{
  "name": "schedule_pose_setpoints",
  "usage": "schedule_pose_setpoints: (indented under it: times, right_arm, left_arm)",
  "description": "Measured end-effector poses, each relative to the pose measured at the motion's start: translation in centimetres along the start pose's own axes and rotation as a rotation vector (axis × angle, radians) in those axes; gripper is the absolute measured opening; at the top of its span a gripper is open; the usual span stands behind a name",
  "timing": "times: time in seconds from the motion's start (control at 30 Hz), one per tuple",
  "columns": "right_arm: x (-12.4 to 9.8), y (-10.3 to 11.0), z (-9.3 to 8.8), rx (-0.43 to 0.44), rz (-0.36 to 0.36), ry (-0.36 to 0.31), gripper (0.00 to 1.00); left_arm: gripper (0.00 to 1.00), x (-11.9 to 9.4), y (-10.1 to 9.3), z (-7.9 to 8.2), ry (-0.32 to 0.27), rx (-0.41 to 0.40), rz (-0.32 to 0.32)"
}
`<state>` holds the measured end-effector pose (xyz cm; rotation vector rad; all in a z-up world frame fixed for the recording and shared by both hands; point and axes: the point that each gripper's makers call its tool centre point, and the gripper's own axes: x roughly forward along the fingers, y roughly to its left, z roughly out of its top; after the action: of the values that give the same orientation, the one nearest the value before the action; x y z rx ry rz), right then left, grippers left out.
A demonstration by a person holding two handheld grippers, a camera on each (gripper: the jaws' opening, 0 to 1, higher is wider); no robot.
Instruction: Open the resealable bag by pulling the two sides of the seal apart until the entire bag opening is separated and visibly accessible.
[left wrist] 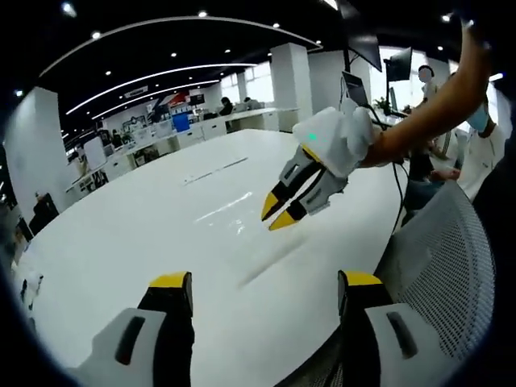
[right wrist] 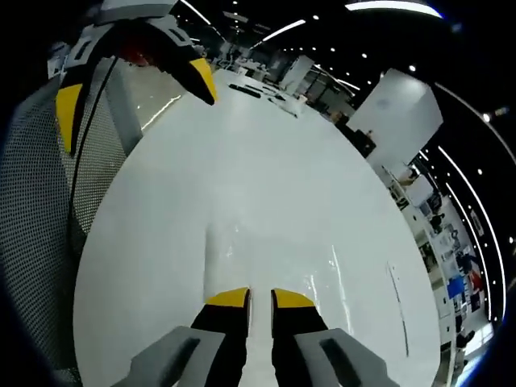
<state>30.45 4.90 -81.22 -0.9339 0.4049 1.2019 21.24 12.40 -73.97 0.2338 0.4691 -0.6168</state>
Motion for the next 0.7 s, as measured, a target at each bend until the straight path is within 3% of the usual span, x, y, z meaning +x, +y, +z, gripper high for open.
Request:
schedule_pose_setpoints:
  times: [0.43,0.7]
  right_arm:
    - [-2.1,3.2,-0.3,0.070,0.035,0.010,0.26]
    - [-5.0,3.8,-1.1,0.278,-0.002,0.001,0.36]
  left_arm:
    - [0.77,0.3,0.0,0.2,0.006,0.010,0.005]
    - [0.81,0.1,-0.4,0.1,0.001,0.014,0.000]
